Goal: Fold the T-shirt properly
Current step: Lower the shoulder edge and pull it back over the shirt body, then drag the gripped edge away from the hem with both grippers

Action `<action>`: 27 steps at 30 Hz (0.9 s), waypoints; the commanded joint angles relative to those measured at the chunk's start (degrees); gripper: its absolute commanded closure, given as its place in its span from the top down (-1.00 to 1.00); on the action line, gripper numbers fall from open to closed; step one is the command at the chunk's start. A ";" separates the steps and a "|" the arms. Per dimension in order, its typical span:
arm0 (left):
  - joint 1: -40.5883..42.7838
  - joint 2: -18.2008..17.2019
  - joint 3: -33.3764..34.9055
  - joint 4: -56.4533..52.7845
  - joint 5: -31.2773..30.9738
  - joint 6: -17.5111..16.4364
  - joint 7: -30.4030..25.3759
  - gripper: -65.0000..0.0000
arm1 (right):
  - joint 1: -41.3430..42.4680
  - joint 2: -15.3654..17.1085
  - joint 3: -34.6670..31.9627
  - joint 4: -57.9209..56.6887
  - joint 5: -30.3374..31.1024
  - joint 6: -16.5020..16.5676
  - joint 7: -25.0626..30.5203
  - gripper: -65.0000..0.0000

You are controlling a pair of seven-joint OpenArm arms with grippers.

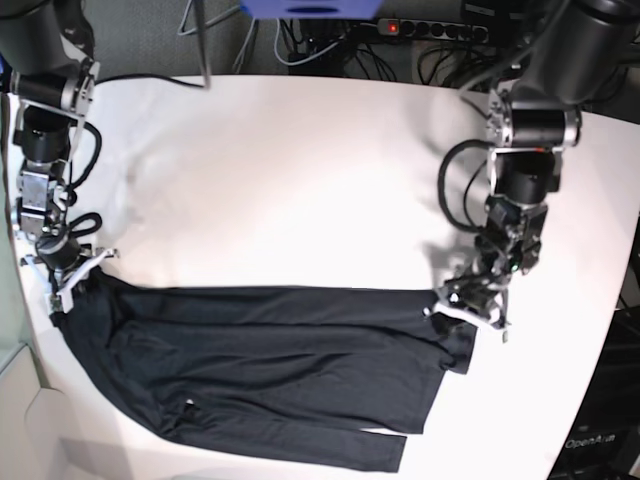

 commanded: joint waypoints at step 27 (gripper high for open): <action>17.37 -10.64 4.86 17.10 0.05 0.44 13.11 -0.61 | -23.37 5.87 7.08 0.58 -0.32 0.11 13.37 -1.00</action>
